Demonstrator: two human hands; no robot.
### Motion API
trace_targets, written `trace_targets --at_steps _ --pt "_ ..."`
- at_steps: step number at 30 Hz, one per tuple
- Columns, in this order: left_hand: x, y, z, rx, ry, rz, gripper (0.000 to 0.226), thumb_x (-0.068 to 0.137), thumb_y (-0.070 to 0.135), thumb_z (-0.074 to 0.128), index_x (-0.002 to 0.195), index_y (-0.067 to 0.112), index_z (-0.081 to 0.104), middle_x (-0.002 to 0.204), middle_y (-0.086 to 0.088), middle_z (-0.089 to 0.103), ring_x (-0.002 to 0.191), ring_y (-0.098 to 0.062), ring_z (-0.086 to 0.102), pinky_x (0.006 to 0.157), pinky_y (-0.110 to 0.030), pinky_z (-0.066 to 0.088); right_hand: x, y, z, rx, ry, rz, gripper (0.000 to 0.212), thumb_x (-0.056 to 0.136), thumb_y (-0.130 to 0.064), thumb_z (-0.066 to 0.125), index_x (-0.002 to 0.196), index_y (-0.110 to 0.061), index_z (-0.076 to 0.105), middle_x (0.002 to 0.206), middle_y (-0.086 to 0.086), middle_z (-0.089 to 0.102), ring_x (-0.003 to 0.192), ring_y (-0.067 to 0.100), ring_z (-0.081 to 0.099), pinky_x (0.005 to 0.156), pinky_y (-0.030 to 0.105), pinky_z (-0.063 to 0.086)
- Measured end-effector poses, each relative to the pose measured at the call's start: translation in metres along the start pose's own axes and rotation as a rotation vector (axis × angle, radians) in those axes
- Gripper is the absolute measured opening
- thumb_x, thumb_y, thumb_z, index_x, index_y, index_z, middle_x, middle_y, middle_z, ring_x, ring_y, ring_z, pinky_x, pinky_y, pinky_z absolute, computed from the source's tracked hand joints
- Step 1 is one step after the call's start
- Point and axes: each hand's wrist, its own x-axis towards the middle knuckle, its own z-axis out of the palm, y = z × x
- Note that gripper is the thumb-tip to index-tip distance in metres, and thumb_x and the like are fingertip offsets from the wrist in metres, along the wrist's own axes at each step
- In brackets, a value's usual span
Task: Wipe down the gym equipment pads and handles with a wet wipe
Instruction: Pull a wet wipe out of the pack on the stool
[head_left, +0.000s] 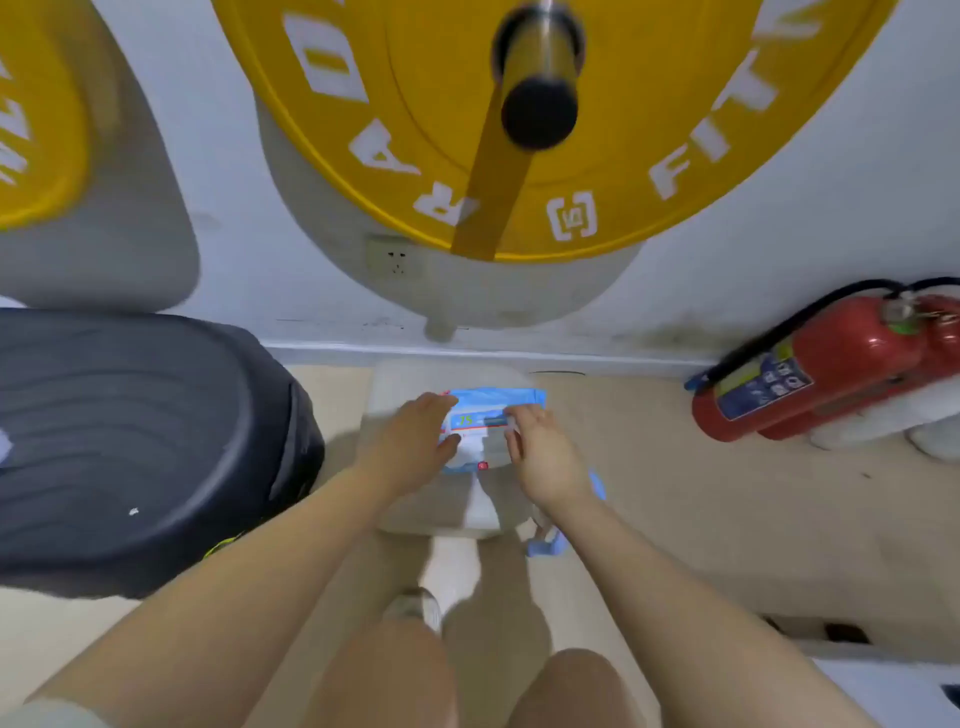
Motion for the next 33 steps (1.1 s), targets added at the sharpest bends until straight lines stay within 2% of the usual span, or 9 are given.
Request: trace_targets --at_steps 5,9,14,16,18,20,23,27,33 --pt "0.05 -0.043 0.065 0.063 0.11 0.101 0.045 0.088 0.021 0.057 0.128 0.002 0.049 0.137 -0.013 0.049 0.135 -0.023 0.038 0.106 -0.03 0.026 0.061 0.036 0.06 -0.214 -0.032 -0.224 0.049 0.083 -0.041 0.047 0.124 -0.016 0.054 0.134 0.002 0.052 0.126 0.023 0.043 0.099 0.033 0.032" --pt "0.065 -0.062 0.093 0.085 0.152 0.127 0.064 0.074 0.043 0.058 0.12 -0.001 0.056 0.121 -0.017 0.06 0.115 -0.034 0.055 0.092 -0.039 0.043 0.074 0.047 0.075 -0.369 -0.03 -0.367 0.042 0.079 -0.04 0.063 0.111 -0.014 0.056 0.119 0.002 0.059 0.112 0.024 0.051 0.085 0.033 0.036" --pt "0.06 -0.067 0.093 0.046 0.063 0.11 0.068 0.084 0.024 0.065 0.14 0.006 0.031 0.146 -0.008 0.037 0.135 -0.021 0.033 0.105 -0.023 0.022 0.078 0.052 0.069 -0.556 -0.086 -0.513 0.04 0.085 -0.035 0.06 0.113 -0.006 0.057 0.121 0.011 0.058 0.106 0.03 0.057 0.078 0.037 0.049" --pt "0.057 -0.071 0.092 -0.02 0.059 0.095 0.068 0.085 0.02 0.063 0.142 0.007 0.028 0.148 -0.007 0.034 0.136 -0.02 0.032 0.104 -0.021 0.022 0.074 0.051 0.073 -0.582 -0.099 -0.557 0.035 0.086 -0.032 0.056 0.098 0.001 0.063 0.106 0.019 0.066 0.086 0.034 0.066 0.062 0.037 0.055" --pt "0.056 -0.071 0.091 -0.111 0.061 0.053 0.074 0.084 0.017 0.065 0.144 0.01 0.024 0.148 -0.005 0.035 0.132 -0.021 0.037 0.098 -0.024 0.032 0.075 0.048 0.071 -0.466 0.017 -0.512 0.035 0.092 -0.028 0.041 0.094 -0.001 0.063 0.093 0.016 0.067 0.076 0.033 0.066 0.055 0.035 0.051" --pt "0.057 -0.071 0.091 -0.159 0.094 0.04 0.084 0.08 0.015 0.069 0.146 0.013 0.017 0.14 -0.004 0.043 0.121 -0.024 0.047 0.09 -0.029 0.042 0.084 0.046 0.067 -0.322 0.139 -0.384 0.031 0.099 -0.026 0.036 0.102 -0.007 0.06 0.1 0.013 0.062 0.088 0.033 0.061 0.067 0.039 0.049" --pt "0.055 -0.073 0.094 -0.213 0.151 0.059 0.087 0.075 0.012 0.071 0.144 0.017 0.017 0.13 0.002 0.052 0.106 -0.027 0.057 0.082 -0.038 0.049 0.097 0.038 0.067 0.034 0.295 -0.128 0.028 0.096 -0.027 0.045 0.098 -0.006 0.064 0.103 0.016 0.051 0.086 0.033 0.056 0.073 0.04 0.047" --pt "0.05 -0.074 0.095 -0.205 0.174 0.087 0.064 0.078 0.012 0.067 0.134 0.02 0.037 0.131 0.001 0.052 0.111 -0.024 0.054 0.084 -0.033 0.047 0.104 0.036 0.074 0.231 0.386 0.192 0.02 0.088 -0.019 0.056 0.101 -0.007 0.048 0.087 0.012 0.056 0.08 0.034 0.054 0.066 0.039 0.042" --pt "0.057 -0.078 0.096 -0.063 0.14 0.133 0.077 0.082 0.02 0.068 0.145 0.01 0.025 0.15 -0.001 0.033 0.135 -0.019 0.034 0.097 -0.023 0.032 0.078 0.044 0.09 -0.073 0.151 -0.226 0.009 0.077 -0.01 0.066 0.085 -0.009 0.071 0.093 0.013 0.061 0.086 0.034 0.057 0.066 0.032 0.046"
